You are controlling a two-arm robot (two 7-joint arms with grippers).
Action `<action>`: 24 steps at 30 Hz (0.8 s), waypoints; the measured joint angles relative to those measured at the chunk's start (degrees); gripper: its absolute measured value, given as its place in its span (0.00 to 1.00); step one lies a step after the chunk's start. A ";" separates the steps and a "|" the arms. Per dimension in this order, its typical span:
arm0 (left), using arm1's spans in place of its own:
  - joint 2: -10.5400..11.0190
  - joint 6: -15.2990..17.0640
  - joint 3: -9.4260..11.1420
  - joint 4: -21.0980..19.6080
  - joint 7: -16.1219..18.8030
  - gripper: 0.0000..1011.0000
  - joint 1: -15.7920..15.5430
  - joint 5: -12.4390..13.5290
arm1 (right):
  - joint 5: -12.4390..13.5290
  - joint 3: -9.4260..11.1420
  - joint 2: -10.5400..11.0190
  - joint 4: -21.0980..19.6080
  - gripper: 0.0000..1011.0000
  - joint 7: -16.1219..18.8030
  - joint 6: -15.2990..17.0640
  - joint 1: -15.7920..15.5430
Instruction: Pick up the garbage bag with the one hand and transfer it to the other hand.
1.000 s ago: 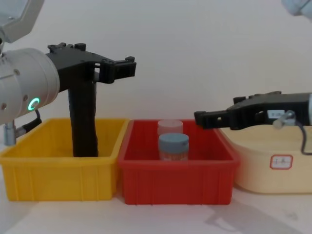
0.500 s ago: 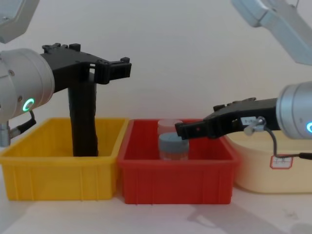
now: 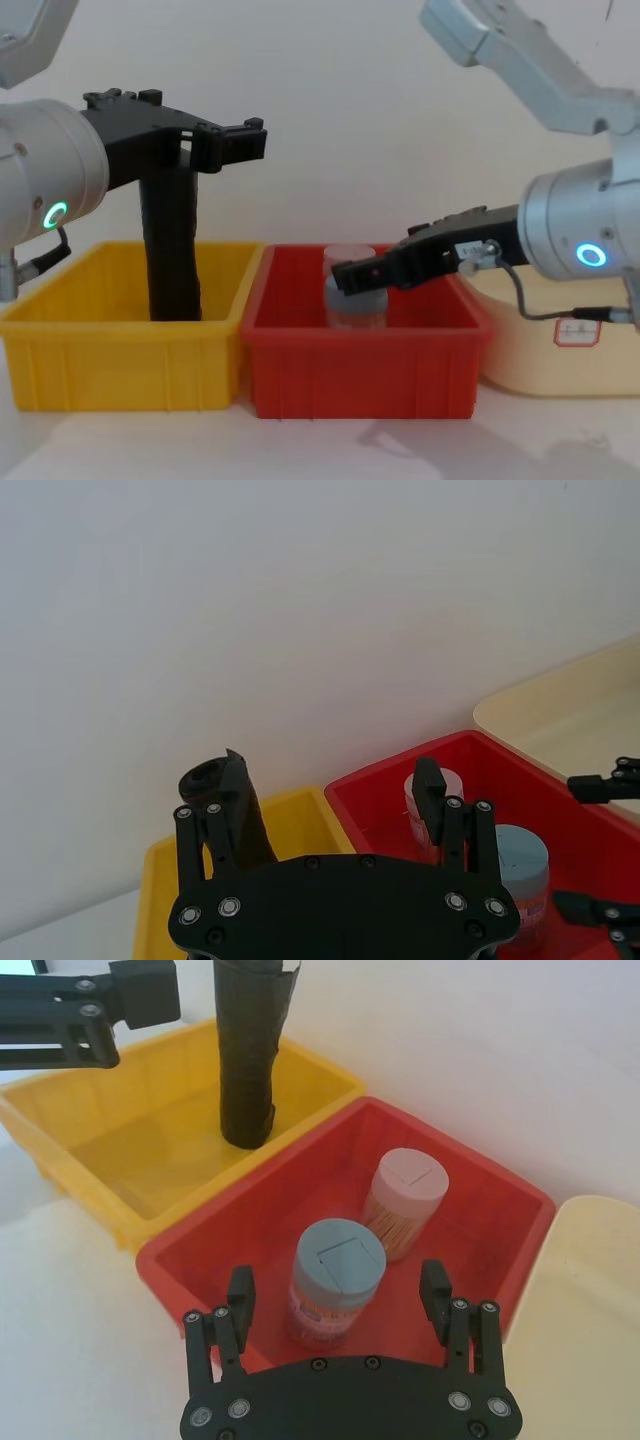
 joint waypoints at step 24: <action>0.02 0.07 -0.01 -0.08 0.08 0.99 0.09 0.03 | -2.32 -1.25 -4.25 10.32 0.99 -0.32 1.92 6.32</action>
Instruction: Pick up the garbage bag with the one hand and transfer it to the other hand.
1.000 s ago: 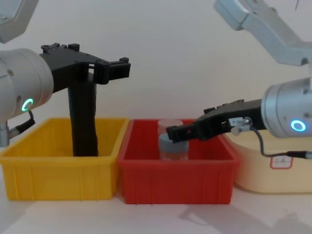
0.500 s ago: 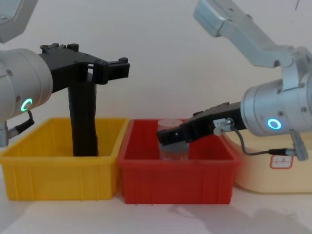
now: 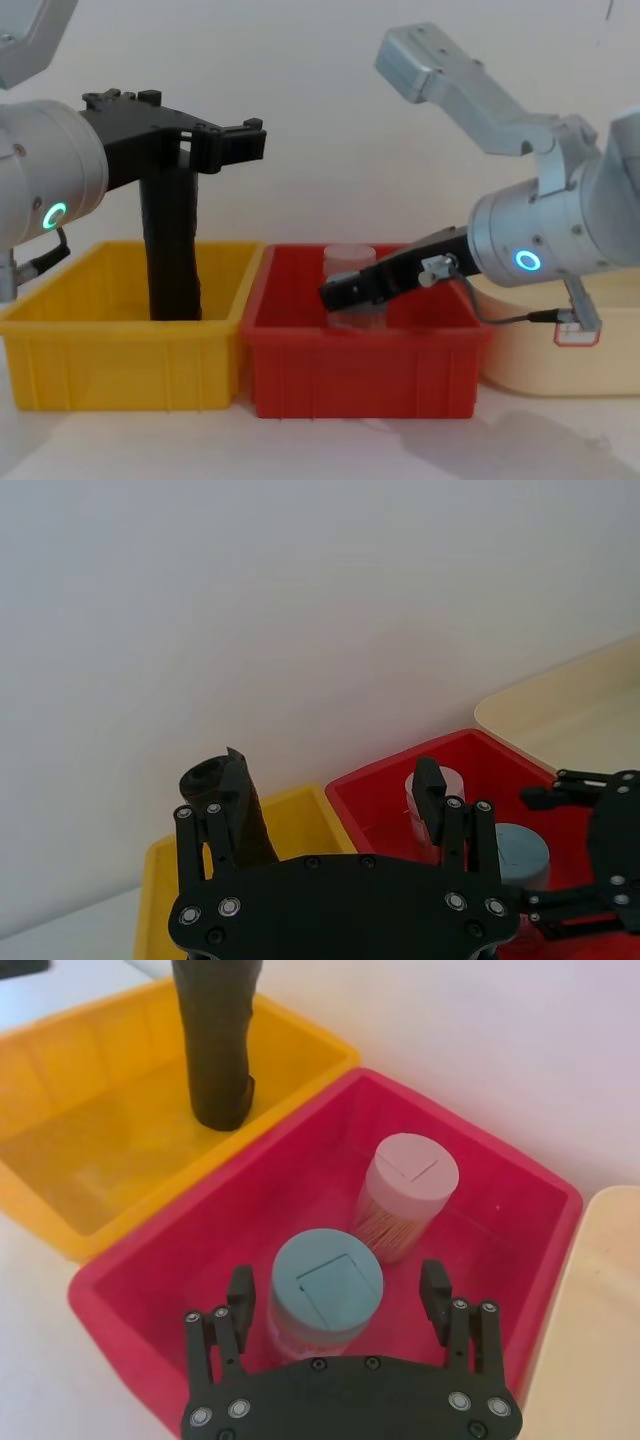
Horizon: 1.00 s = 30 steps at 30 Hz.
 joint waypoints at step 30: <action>0.00 -0.02 0.00 0.01 0.00 0.99 -0.01 0.00 | 0.48 1.82 -2.89 6.37 0.66 2.24 4.27 4.43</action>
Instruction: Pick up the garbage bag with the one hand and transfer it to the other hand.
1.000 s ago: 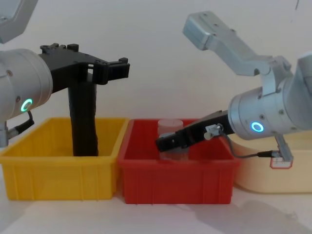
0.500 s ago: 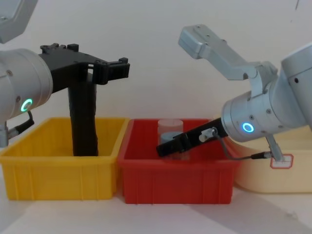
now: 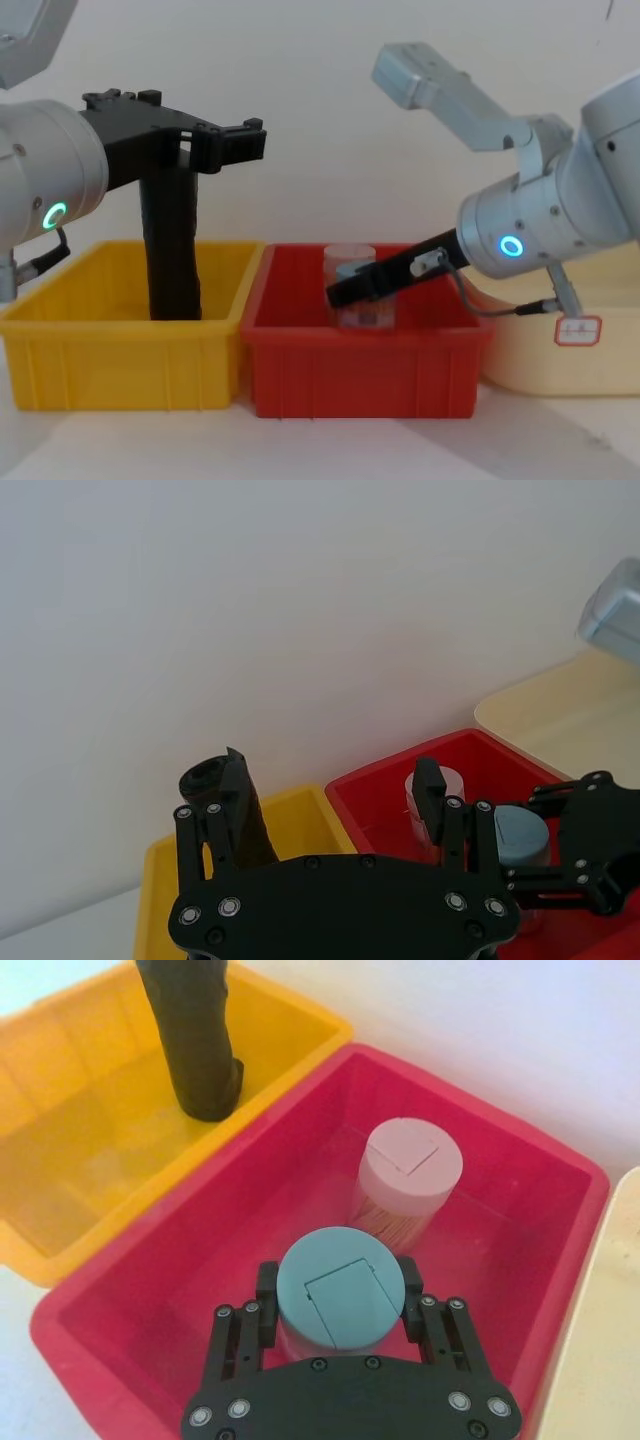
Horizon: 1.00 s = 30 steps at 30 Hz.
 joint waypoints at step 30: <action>0.00 0.00 0.00 0.00 0.00 0.99 0.00 0.00 | 4.97 10.55 -0.39 -8.82 0.66 -3.92 -1.95 0.06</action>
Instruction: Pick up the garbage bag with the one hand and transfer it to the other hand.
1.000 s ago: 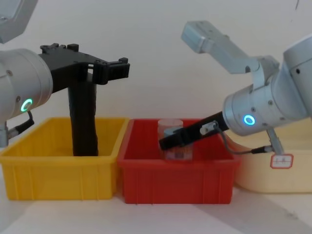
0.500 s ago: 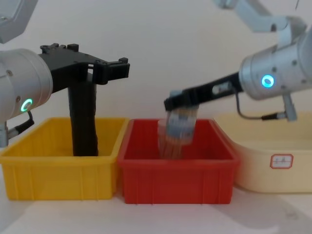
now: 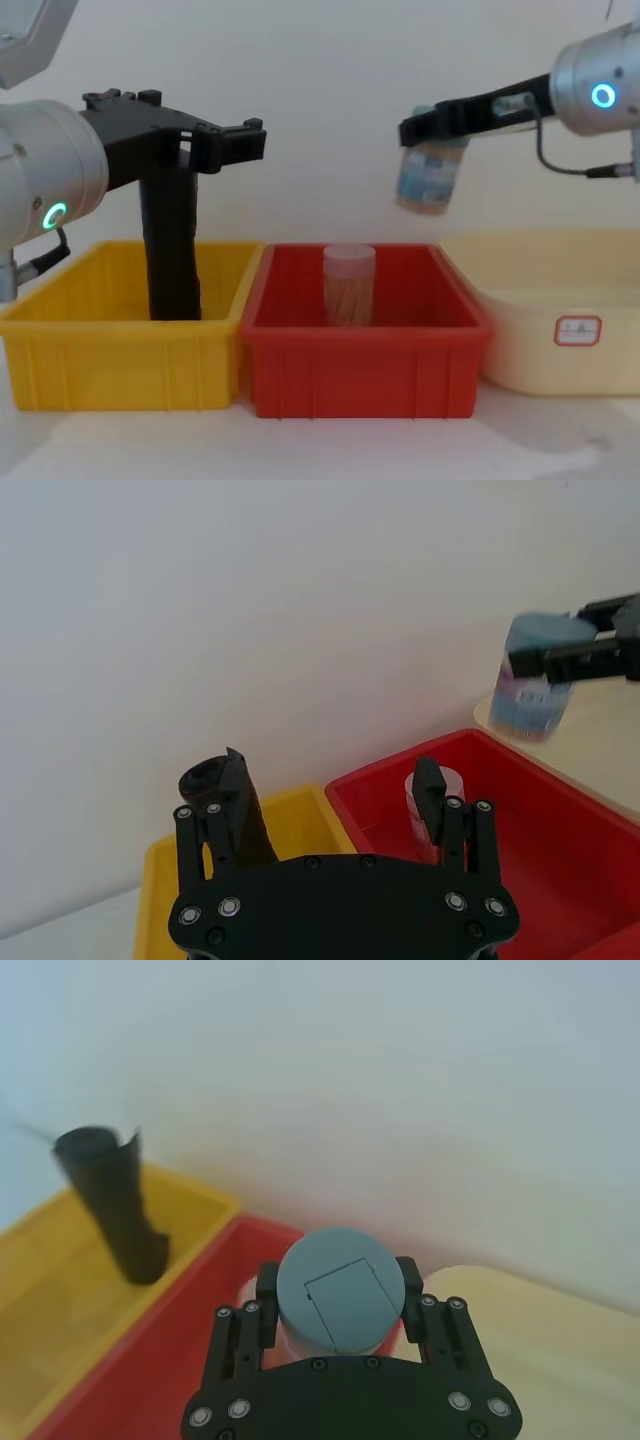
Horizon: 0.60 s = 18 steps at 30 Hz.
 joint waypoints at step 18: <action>0.00 0.00 0.00 0.00 0.00 0.99 0.00 0.00 | -3.88 4.45 1.13 0.96 0.66 -8.59 -3.27 -2.01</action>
